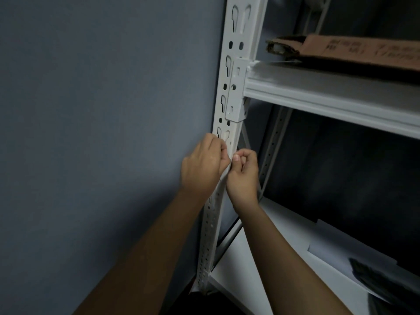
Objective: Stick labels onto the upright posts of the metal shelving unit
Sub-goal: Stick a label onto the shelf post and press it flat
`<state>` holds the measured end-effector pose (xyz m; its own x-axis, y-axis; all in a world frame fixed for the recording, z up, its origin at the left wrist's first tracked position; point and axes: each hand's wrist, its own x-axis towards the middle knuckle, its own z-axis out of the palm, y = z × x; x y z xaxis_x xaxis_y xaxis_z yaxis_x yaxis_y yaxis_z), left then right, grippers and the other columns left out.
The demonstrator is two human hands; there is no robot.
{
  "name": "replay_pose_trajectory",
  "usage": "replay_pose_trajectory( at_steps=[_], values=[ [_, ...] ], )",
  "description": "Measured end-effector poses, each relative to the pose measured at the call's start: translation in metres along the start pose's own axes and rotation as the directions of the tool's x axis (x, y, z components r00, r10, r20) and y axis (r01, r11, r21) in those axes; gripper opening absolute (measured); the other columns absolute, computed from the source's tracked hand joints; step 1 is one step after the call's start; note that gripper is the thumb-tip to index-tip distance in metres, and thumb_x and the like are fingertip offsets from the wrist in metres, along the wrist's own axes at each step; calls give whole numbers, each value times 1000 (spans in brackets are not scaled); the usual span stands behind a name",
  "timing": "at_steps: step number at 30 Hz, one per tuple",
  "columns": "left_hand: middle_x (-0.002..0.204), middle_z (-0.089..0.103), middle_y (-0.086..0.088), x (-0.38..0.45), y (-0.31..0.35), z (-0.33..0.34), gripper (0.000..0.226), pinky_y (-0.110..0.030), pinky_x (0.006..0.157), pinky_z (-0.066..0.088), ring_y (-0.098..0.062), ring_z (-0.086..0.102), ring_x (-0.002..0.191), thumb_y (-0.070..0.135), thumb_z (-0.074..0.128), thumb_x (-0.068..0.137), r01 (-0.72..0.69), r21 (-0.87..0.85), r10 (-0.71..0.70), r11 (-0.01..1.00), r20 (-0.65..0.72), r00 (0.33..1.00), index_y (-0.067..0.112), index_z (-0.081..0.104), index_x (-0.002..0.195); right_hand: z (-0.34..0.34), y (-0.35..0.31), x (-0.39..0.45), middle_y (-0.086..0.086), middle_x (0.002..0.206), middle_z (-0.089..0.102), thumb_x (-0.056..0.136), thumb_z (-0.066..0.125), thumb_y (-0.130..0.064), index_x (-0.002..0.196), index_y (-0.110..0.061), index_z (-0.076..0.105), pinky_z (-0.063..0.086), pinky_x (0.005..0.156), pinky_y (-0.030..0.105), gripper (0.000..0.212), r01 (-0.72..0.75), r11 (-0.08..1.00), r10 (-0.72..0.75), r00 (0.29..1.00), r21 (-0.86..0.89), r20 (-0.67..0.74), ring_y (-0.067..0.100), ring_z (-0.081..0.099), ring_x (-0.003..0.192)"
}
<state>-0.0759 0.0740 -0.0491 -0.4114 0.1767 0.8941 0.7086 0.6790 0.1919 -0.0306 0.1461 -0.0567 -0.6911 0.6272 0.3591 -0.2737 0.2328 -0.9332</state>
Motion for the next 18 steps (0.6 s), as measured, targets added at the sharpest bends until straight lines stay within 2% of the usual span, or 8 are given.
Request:
replay_pose_trajectory(
  at_steps=[2,6,9,11,13,16,18],
  values=[
    [74,56,-2,0,-1,-1,18,-20,42,24,-14,52,53,23,48,85,-2,-3,2,1000,8,1000,11,57,74,-1,-1,0,-5,77,50,101,40,-8,96,-11,47,36,51,6,9,2,1000,-2,1000,-1,14,-8,47,56],
    [73,56,-1,-8,-4,1,19,-20,42,23,-14,52,53,23,46,84,4,17,-4,1000,25,1000,12,57,72,0,2,2,-3,79,51,100,40,-8,95,-13,47,38,55,6,9,-5,1000,5,1000,-7,15,3,48,67],
    [77,60,0,-22,-10,3,20,-21,39,31,-16,56,55,23,47,85,26,-18,-25,1000,32,999,12,59,74,1,4,2,2,88,58,101,40,-8,94,-14,46,44,62,7,11,-22,1000,21,1000,15,19,6,57,78],
    [83,62,0,-25,-12,1,20,-23,41,37,-16,58,59,24,47,87,48,-81,-43,996,65,997,12,60,78,2,5,1,5,94,61,101,40,-8,95,-14,46,48,67,11,10,-28,999,27,999,25,22,9,60,84],
    [90,61,0,-26,-10,-3,24,-25,46,39,-16,58,63,28,45,90,106,-156,-89,982,113,990,12,60,83,1,5,2,6,91,60,101,40,-8,96,-13,47,48,67,17,9,-16,1000,16,1000,15,20,8,58,79],
    [97,57,4,-24,-7,-10,23,-31,57,46,-11,54,69,30,46,93,250,-306,-205,919,171,964,13,62,92,-3,3,1,0,86,59,100,44,-8,96,-14,51,45,65,14,10,-18,998,16,999,52,36,-3,56,69],
    [96,52,12,-25,-5,-14,19,-32,63,48,-7,51,71,27,48,92,323,-419,-267,849,187,945,15,62,93,-6,2,-2,-1,91,62,98,49,-8,95,-15,56,46,74,16,11,-13,997,10,999,70,41,-1,59,80]
  ],
)
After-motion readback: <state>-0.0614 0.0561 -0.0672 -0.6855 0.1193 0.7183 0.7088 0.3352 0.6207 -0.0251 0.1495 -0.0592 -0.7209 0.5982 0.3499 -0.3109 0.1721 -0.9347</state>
